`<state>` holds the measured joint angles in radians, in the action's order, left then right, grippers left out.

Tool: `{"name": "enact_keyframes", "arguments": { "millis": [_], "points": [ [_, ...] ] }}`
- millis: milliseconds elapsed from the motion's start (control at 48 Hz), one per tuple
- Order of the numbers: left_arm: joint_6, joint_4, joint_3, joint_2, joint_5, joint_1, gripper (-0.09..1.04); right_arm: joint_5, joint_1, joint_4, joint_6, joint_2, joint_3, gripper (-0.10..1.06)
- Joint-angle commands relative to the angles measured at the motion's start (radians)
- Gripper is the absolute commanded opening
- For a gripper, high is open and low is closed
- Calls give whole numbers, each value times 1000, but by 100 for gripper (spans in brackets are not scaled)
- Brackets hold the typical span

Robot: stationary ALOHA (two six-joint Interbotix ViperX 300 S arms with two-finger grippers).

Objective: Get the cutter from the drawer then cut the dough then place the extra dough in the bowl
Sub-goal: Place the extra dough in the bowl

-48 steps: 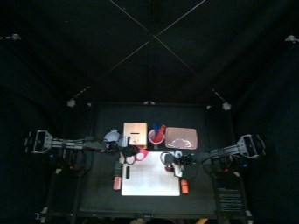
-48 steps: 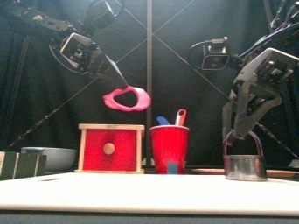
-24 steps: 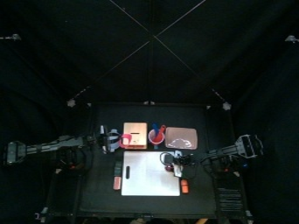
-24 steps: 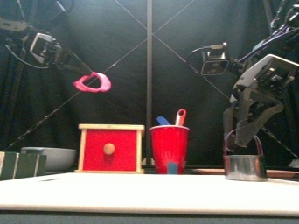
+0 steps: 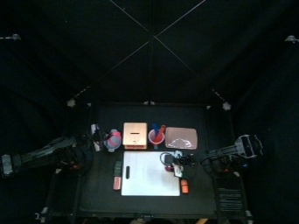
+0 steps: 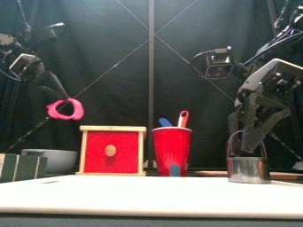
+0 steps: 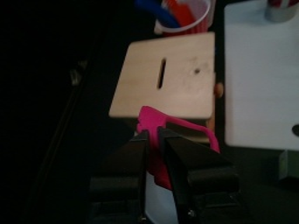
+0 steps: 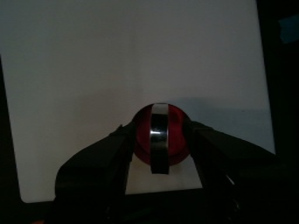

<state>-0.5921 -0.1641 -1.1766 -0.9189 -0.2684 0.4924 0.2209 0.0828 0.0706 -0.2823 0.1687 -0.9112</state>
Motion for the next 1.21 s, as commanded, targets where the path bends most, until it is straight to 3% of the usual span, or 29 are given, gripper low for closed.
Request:
{"name": "enact_keyframes", "arguments": {
  "millis": [21,479,833,1208],
  "points": [
    [-2,-2,-12,3,-8,32,57,-11,0,-12,-2,14,0,83],
    [2,-15,-61,178,120,41,61,-12,-2,-18,-2,14,12,83],
    [3,-109,-71,190,120,103,87,-12,5,-49,-2,14,18,83],
    [-5,-213,-67,189,149,94,89,-12,6,-41,2,28,28,83]
  ]
}}
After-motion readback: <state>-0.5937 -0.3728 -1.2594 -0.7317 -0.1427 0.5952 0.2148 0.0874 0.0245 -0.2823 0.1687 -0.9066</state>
